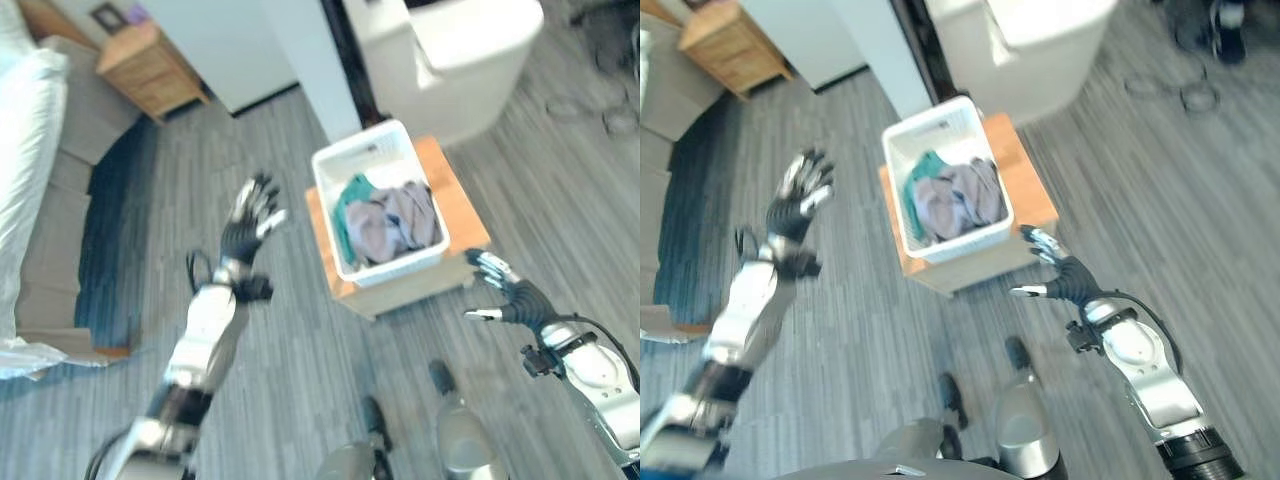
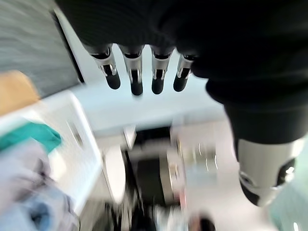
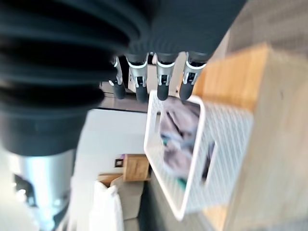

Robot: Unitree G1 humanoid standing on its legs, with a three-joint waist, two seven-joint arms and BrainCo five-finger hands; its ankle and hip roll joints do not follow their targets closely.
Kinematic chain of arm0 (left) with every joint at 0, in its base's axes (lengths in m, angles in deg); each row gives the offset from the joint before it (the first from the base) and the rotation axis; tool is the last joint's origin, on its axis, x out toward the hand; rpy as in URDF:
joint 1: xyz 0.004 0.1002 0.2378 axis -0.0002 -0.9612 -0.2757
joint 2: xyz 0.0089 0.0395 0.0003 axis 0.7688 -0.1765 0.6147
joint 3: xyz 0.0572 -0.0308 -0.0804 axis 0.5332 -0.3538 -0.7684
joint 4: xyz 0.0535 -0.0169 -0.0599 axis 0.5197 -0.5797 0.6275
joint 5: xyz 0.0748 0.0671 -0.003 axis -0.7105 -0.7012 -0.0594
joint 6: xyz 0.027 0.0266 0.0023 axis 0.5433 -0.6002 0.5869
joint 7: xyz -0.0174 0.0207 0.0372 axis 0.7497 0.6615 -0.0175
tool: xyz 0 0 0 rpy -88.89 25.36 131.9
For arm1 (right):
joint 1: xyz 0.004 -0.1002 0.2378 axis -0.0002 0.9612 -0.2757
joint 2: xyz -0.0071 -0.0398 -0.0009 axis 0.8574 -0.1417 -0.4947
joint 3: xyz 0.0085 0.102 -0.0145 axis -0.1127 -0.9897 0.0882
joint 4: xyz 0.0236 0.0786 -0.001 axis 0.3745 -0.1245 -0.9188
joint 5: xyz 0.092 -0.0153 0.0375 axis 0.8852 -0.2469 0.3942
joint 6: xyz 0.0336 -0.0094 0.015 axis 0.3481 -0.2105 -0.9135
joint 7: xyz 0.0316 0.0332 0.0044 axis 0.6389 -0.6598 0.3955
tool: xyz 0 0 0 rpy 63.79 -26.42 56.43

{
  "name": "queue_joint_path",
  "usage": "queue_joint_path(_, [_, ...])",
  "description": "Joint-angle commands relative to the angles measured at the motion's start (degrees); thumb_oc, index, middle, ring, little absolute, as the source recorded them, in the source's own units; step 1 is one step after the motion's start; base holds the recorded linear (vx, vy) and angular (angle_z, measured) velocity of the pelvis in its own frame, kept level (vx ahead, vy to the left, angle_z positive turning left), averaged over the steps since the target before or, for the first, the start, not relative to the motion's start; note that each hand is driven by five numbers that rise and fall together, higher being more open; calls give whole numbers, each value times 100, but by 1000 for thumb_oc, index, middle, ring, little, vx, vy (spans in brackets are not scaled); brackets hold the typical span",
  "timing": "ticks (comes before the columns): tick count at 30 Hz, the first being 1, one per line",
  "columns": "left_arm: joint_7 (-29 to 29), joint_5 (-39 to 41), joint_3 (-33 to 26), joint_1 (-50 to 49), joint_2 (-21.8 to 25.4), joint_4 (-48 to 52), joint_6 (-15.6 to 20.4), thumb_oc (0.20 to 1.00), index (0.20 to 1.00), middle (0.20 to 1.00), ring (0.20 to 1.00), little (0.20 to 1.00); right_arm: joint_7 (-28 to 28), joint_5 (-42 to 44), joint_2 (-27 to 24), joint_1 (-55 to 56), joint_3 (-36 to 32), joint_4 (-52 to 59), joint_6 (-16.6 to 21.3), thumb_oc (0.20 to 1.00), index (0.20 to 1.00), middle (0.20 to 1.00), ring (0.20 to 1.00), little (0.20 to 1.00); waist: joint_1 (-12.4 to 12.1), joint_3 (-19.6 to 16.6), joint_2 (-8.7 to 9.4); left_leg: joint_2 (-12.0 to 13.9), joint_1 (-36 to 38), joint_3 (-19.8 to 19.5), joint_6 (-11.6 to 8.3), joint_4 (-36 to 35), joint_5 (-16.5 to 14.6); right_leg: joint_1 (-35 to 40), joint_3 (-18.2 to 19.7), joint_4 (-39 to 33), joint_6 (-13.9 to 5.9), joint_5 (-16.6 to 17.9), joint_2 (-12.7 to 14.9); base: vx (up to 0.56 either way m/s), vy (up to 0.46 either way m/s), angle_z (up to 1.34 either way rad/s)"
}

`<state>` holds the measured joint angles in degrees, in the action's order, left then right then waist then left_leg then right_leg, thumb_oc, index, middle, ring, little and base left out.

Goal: Pick up bed clothes into laundry basket.

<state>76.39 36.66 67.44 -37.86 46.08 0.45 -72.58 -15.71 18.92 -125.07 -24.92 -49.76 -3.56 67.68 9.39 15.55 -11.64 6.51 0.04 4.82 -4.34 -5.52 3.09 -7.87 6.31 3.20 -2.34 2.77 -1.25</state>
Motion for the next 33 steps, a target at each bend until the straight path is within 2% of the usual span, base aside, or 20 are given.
queue_joint_path(1, [456, 490, -595, -892, -254, 135, 96, 1000, 1000, 1000, 1000, 1000, 9, -152, 240, 264, 99, 13, 297, 1000, 1000, 1000, 1000, 1000, -194, -664, 569, -180, 379, -339, 0, 52, -249, 734, -294, -520, -196, -233, 328, 19, 21, 40])
queue_joint_path(5, [612, 772, -561, -1441, -753, 154, -32, 1000, 1000, 1000, 1000, 1000, 128, 21, 436, 188, 228, -120, 260, 1000, 1000, 1000, 1000, 1000, -408, -853, 780, -202, 427, -536, 55, 63, -299, 889, -478, -532, -210, -269, 381, -12, 38, 56])
queue_joint_path(9, [709, 1122, -156, -1719, -1220, 213, -199, 1000, 1000, 1000, 1000, 1000, 165, 222, 821, -51, 772, -115, 163, 1000, 1000, 1000, 1000, 1000, -635, -1001, 1063, -289, 470, -705, 175, 109, -404, 1015, -601, -522, -265, -272, 470, -42, 57, 26])
queue_joint_path(13, [642, 854, -57, -1502, -905, 541, -173, 1000, 1000, 1000, 1000, 1000, 156, 226, 857, -336, 1107, -45, 158, 1000, 1000, 1000, 1000, 1000, -746, -799, 1209, -317, 371, -664, 294, 342, -506, 739, -609, -11, -335, -269, 515, -163, 64, 5])
queue_joint_path(16, [596, 731, -31, -1322, -689, 528, -156, 1000, 1000, 1000, 1000, 1000, 108, 91, 856, -339, 1117, -41, 188, 1000, 1000, 1000, 1000, 1000, -747, -596, 1254, -284, 277, -820, 347, 399, -425, 390, -456, 728, -430, -414, 327, -173, -8, -18])
queue_joint_path(18, [568, 336, -88, -1117, -538, 282, -60, 1000, 1000, 1000, 1000, 1000, 64, -86, 823, -100, 875, -58, 196, 1000, 1000, 1000, 1000, 1000, -633, -579, 1191, -383, 34, -1475, 348, 447, -212, 363, 415, 1304, -450, -732, -133, -153, -24, 41])
queue_joint_path(19, [564, 331, -83, -1120, -539, 285, -61, 1000, 1000, 1000, 1000, 1000, 65, -87, 822, -94, 871, -56, 197, 1000, 1000, 1000, 1000, 1000, -614, -584, 1195, -393, 23, -1497, 347, 457, -215, 358, 394, 1320, -447, -748, -124, -127, -52, 138])
queue_joint_path(20, [482, 231, -142, -1110, -542, 263, -30, 1000, 1000, 1000, 1000, 1000, 62, 42, 854, 21, 786, -60, 206, 1000, 1000, 1000, 1000, 1000, -630, -616, 1178, -495, -126, -1803, 334, 570, -125, 480, 577, 1510, -363, -834, -221, -95, -77, 182])
queue_joint_path(21, [432, 201, -230, -1117, -596, 227, 1, 1000, 1000, 1000, 1000, 1000, 68, 354, 894, 108, 721, -154, 216, 1000, 1000, 1000, 1000, 1000, -716, -691, 1150, -642, -311, -2199, 267, 590, 25, 806, 952, 1286, -110, -1240, -395, -92, -75, 196])
queue_joint_path(22, [430, 198, -230, -1122, -596, 232, -2, 1000, 1000, 1000, 1000, 1000, 71, 358, 893, 106, 724, -163, 223, 1000, 1000, 1000, 1000, 1000, -694, -681, 1157, -654, -297, -2219, 270, 590, 26, 835, 933, 1267, -108, -1243, -381, -314, -233, 207])
queue_joint_path(23, [392, -242, -432, -1322, -731, 164, 40, 1000, 1000, 1000, 1000, 1000, 82, 431, 777, 23, 738, -281, 269, 1000, 1000, 1000, 1000, 1000, -1079, -663, 1186, -868, -746, -2449, 105, 609, 401, 1281, 912, 425, 67, -1207, -221, -353, -278, 164])
queue_joint_path(25, [231, -56, -462, -1254, -869, 16, 97, 1000, 1000, 1000, 1000, 1000, 107, 416, 535, -192, 755, -229, 300, 1000, 1000, 1000, 1000, 1000, -1175, -470, 1156, -852, -1005, -2559, -103, 463, 839, 1352, 798, 114, 168, -1085, -275, -379, -267, 144])
queue_joint_path(26, [230, -56, -461, -1244, -876, 13, 98, 1000, 1000, 1000, 1000, 1000, 108, 418, 527, -202, 753, -234, 302, 1000, 1000, 1000, 1000, 1000, -1163, -479, 1127, -831, -1032, -2581, -114, 451, 866, 1332, 785, 90, 166, -1044, -297, -410, -152, 164])
queue_joint_path(27, [306, 159, -347, -1222, -1105, -47, 54, 1000, 1000, 1000, 1000, 1000, 83, 635, 458, -149, 544, -210, 310, 1000, 1000, 1000, 1000, 1000, -1083, -322, 1257, -759, -1270, -1735, 31, 878, 581, 1217, 441, 153, 155, -966, -143, -274, -65, 148])
queue_joint_path(28, [307, 160, -346, -1219, -1107, -47, 53, 1000, 1000, 1000, 1000, 1000, 84, 636, 456, -151, 541, -210, 310, 1000, 1000, 1000, 1000, 1000, -1087, -333, 1243, -747, -1299, -1737, 28, 891, 586, 1196, 444, 146, 153, -946, -155, -499, -108, 192])
queue_joint_path(29, [435, 149, -230, -1304, -1173, -62, -22, 1000, 1000, 1000, 1000, 1000, -42, 807, 520, -46, 412, -366, 292, 1000, 1000, 1000, 1000, 1000, -974, -315, 1398, -448, -1127, -883, 142, 1491, 106, 1072, 8, 53, 120, -795, 101, -250, -41, 156])
queue_joint_path(30, [434, 149, -230, -1305, -1172, -60, -23, 1000, 1000, 1000, 1000, 1000, -42, 807, 520, -46, 411, -366, 293, 1000, 1000, 1000, 1000, 1000, -971, -324, 1393, -443, -1144, -889, 140, 1492, 116, 1061, 4, 44, 120, -780, 95, -425, -61, 159])
queue_joint_path(31, [542, 144, -180, -1436, -1161, 44, -69, 1000, 1000, 1000, 1000, 1000, -96, 1129, 746, 119, 285, -462, 321, 1000, 1000, 1000, 1000, 1000, -839, -363, 1485, -245, -864, -537, 145, 1778, -218, 1034, -399, -104, 86, -651, 315, -192, -21, 112])
queue_joint_path(32, [542, 144, -181, -1436, -1160, 45, -70, 1000, 1000, 1000, 1000, 1000, -95, 1129, 747, 119, 285, -462, 322, 1000, 1000, 1000, 1000, 1000, -831, -375, 1486, -247, -877, -545, 143, 1762, -193, 1020, -407, -113, 87, -636, 315, -253, -13, 149])
queue_joint_path(33, [566, 173, -172, -1434, -1148, 107, -55, 1000, 1000, 1000, 1000, 1000, -110, 1332, 891, 192, 253, -501, 357, 1000, 1000, 1000, 1000, 1000, -731, -432, 1503, -32, -672, -285, 118, 1913, -267, 997, -672, -159, 73, -579, 434, -161, 59, 147])
